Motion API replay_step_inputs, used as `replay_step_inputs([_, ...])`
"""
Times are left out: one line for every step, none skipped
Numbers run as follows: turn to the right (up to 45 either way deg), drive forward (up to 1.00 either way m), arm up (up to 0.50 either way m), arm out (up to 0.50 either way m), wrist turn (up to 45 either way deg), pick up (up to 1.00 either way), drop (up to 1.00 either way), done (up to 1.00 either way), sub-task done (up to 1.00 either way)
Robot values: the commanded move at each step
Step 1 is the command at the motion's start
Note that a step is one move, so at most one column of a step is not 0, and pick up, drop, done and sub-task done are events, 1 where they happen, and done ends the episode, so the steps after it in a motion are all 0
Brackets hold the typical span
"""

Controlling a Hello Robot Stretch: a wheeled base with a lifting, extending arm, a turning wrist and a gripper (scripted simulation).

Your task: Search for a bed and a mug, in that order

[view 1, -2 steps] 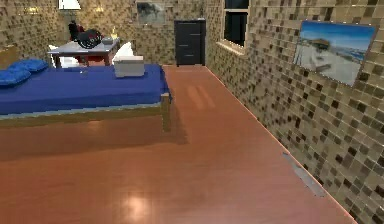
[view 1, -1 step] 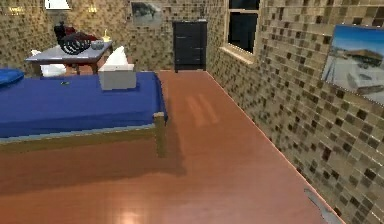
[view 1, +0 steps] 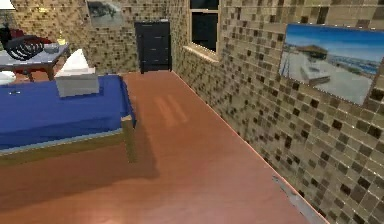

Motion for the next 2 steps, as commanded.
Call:
replay_step_inputs([0.0,1.00,0.00,0.00,0.0,0.00,0.00,0.00,0.00])
replay_step_inputs([3.0,0.00,0.00,0.00,0.0,0.00,0.00,0.00,0.00])
